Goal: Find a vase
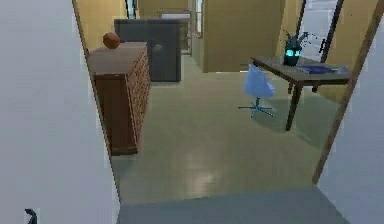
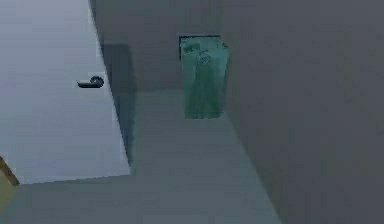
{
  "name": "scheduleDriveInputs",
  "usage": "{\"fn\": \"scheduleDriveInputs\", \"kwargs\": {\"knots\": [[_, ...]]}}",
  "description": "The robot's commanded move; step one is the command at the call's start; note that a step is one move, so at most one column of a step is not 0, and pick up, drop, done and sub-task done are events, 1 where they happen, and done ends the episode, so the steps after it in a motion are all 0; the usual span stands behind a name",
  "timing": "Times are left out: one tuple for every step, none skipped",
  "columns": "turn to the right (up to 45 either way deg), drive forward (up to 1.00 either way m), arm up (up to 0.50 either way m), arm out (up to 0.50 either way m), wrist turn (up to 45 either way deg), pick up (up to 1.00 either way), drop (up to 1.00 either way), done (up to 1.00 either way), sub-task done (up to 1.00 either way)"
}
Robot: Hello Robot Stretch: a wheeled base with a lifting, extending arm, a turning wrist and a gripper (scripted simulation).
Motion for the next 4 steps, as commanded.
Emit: {"fn": "scheduleDriveInputs", "kwargs": {"knots": [[0.0, 1.00, 0.00, 0.00, 0.0, 0.00, 0.00, 0.00, 0.00], [0.0, 1.00, 0.00, 0.00, 0.0, 0.00, 0.00, 0.00, 0.00], [0.0, 1.00, 0.00, 0.00, 0.0, 0.00, 0.00, 0.00, 0.00], [-9.0, 0.00, 0.00, 0.00, 0.0, 0.00, 0.00, 0.00, 0.00]]}}
